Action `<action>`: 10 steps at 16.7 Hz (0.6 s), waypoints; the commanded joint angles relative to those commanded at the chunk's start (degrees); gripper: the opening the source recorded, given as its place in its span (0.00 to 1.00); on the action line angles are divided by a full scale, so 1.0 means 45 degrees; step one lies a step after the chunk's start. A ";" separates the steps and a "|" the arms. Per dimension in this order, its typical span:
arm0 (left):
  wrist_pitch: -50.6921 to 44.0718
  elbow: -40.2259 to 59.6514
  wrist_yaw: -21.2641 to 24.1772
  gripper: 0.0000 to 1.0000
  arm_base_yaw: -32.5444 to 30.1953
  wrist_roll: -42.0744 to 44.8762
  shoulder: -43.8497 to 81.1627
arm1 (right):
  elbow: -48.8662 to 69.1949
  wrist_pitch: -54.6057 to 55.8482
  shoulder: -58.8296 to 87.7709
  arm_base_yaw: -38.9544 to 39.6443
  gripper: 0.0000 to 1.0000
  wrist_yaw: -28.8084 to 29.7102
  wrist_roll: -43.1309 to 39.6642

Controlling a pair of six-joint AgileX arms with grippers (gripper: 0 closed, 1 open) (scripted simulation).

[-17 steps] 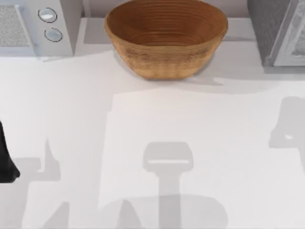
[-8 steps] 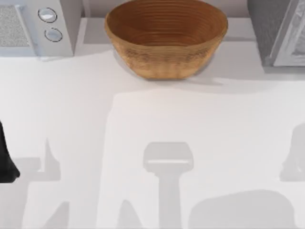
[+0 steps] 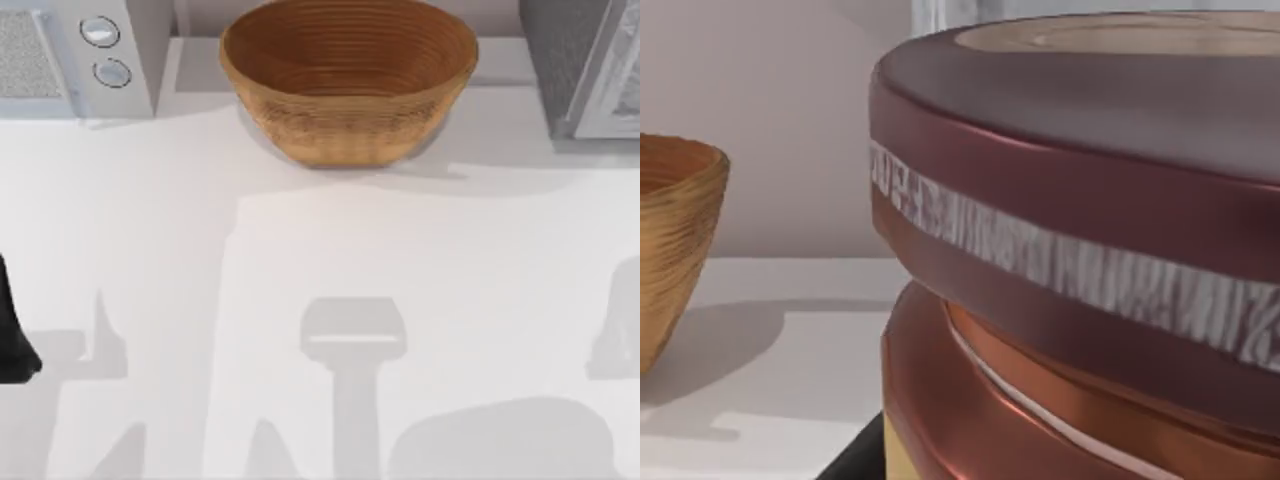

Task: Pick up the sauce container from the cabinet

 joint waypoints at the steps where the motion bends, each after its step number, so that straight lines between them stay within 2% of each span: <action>1: 0.0000 0.0000 0.0000 1.00 0.0000 0.0000 0.0000 | 0.0112 0.0338 0.0326 0.0031 0.00 -0.0100 0.0013; 5: 0.0000 0.0000 0.0000 1.00 0.0000 0.0000 0.0000 | 0.0750 0.2560 0.2745 0.0256 0.00 -0.0826 0.0091; 10: 0.0000 0.0000 0.0000 1.00 0.0000 0.0000 0.0000 | 0.1761 0.6654 0.7774 0.0658 0.00 -0.2320 0.0203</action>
